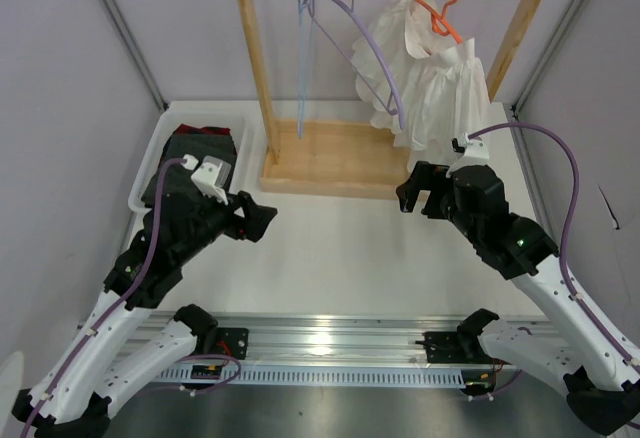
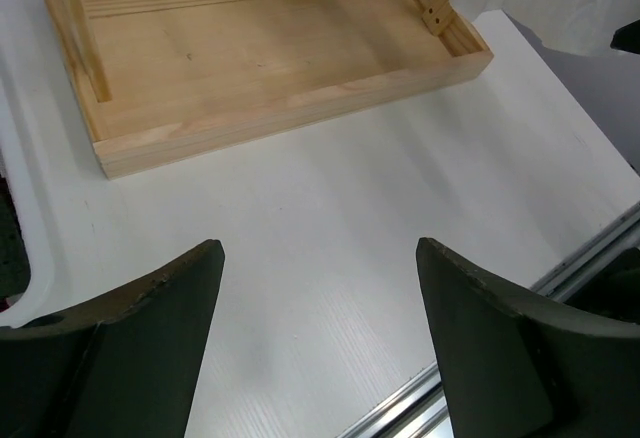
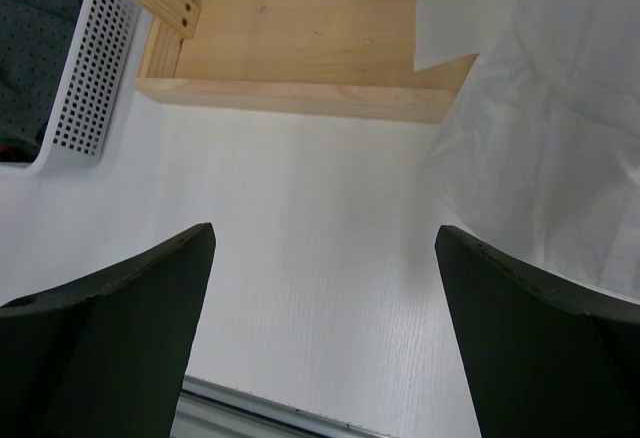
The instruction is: Place the skirt on the hanger
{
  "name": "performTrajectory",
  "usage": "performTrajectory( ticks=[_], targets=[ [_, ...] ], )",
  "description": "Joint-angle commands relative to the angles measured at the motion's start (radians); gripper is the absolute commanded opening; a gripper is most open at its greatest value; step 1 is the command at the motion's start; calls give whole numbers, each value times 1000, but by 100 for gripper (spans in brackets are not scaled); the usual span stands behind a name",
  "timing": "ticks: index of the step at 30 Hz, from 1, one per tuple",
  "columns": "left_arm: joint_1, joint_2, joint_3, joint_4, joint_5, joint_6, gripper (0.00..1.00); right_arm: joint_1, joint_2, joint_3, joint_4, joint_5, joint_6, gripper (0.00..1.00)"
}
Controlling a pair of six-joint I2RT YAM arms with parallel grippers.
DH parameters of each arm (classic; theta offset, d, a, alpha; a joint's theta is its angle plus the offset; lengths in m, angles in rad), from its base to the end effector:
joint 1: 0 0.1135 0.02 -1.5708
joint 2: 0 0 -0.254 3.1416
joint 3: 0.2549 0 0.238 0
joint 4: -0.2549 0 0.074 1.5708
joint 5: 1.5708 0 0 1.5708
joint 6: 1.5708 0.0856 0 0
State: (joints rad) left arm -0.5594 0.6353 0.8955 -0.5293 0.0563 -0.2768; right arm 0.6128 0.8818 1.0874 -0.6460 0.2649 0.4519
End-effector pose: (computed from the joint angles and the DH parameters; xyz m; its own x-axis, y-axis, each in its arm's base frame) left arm 0.1470 -0.0977 0.3391 -0.3741 -0.0877 -0.9232 0.4923 0.8249 -0.2778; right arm 0.1875 0.1044 0.3486 -0.4715 0.1837 -0.8625 -0.1728 0.9399 0.2946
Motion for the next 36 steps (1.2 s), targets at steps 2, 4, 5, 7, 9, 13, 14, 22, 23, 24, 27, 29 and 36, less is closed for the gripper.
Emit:
performTrajectory(
  ticks=[2,4,5,7,9,13,14,22,23,24,27,29,36],
  targets=[
    [-5,3,23,25,-93,25,85,-5,-1,3,20,13,-4,99],
    [-5,20,37,9,-150,27,85,-5,0,3,16,14,-2,99],
    [-4,33,43,-1,-188,24,85,-5,6,3,13,11,-2,99],
    [7,78,86,-50,-318,4,85,-5,17,5,9,-7,-4,99],
    [82,179,147,-75,-337,-16,84,-5,34,5,9,-18,-1,99],
    [326,328,184,-48,-127,-77,80,-5,65,16,-7,-50,7,99],
    [372,375,187,-25,-137,-85,80,-5,68,19,-9,-56,10,99],
    [443,645,287,-70,-349,-85,73,-5,59,9,-14,-95,18,99],
    [441,662,296,-75,-372,-78,71,-5,60,8,-15,-96,15,99],
    [443,694,310,-90,-395,-65,71,-5,59,6,-17,-95,13,99],
    [443,736,333,-98,-490,-27,71,-5,55,8,-23,-99,2,100],
    [443,782,351,-112,-529,-13,69,-5,54,9,-24,-104,-1,99],
    [443,860,378,-149,-559,41,69,-8,48,2,-29,-95,1,99]
  ],
)
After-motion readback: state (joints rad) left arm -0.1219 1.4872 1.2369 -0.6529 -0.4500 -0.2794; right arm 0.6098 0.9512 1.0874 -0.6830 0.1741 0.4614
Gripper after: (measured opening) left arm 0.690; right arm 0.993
